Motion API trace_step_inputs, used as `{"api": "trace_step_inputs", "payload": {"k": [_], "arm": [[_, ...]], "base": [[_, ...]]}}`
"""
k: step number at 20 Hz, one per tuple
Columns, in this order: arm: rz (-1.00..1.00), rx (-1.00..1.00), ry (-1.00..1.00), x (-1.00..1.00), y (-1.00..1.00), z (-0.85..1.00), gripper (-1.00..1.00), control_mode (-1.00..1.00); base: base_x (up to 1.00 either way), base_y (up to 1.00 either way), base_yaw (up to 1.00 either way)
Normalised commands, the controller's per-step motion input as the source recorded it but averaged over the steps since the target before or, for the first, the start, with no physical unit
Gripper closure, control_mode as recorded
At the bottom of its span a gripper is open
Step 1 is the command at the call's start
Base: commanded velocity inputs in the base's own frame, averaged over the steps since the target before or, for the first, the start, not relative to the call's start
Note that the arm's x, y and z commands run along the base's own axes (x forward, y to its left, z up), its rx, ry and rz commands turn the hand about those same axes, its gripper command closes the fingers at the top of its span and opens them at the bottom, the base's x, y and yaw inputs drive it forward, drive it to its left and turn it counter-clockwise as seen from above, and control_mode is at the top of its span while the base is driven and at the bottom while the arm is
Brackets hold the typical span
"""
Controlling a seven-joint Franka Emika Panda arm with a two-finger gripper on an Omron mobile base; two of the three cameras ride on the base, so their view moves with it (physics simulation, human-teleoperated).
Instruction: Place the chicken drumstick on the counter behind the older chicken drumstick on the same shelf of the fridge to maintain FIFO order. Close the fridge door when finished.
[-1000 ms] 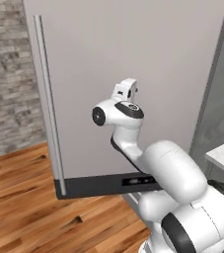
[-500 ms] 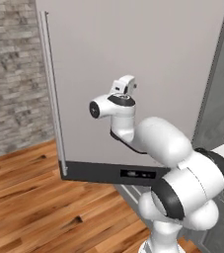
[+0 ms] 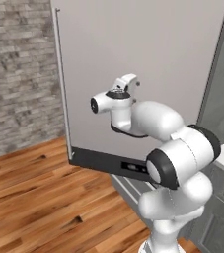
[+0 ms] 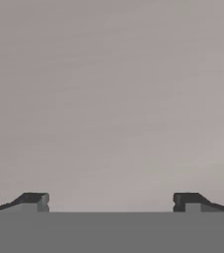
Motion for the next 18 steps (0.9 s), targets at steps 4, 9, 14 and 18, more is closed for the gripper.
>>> {"api": "trace_step_inputs", "payload": {"k": [4, 9, 14, 18], "arm": [[-0.13, 0.0, -0.05, 0.36, -0.38, -0.12, -1.0, -1.0], [-0.13, 0.0, -0.06, 0.27, -0.46, -0.14, -1.0, -1.0], [-0.13, 0.0, -0.05, 0.25, -0.53, -0.14, -1.0, -1.0], [-0.13, 0.01, -0.04, 0.23, -0.59, -0.14, -1.0, -1.0]], "base": [[0.0, 0.0, 0.0], [0.0, 0.0, 0.0], [0.0, 0.0, 0.0], [0.0, 0.0, 0.0]]}}
